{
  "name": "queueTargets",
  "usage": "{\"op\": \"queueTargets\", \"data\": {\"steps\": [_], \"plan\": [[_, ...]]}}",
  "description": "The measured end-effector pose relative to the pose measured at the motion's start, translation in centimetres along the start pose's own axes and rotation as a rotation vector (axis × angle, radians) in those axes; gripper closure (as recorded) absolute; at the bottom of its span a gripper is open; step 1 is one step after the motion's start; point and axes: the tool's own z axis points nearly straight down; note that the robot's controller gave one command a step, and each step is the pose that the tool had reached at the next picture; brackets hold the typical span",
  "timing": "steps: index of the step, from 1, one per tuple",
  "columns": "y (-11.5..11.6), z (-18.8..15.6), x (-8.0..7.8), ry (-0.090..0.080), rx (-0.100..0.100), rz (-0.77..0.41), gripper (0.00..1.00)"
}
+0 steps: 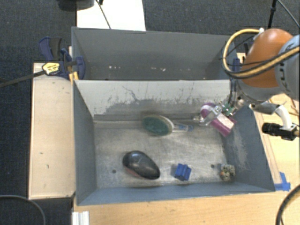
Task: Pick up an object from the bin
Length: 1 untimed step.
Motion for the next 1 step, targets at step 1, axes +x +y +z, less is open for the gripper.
{"op": "queueTargets", "data": {"steps": [1], "plan": [[0.0,-0.84,-0.04,0.001,0.003,-0.008,1.0]]}}
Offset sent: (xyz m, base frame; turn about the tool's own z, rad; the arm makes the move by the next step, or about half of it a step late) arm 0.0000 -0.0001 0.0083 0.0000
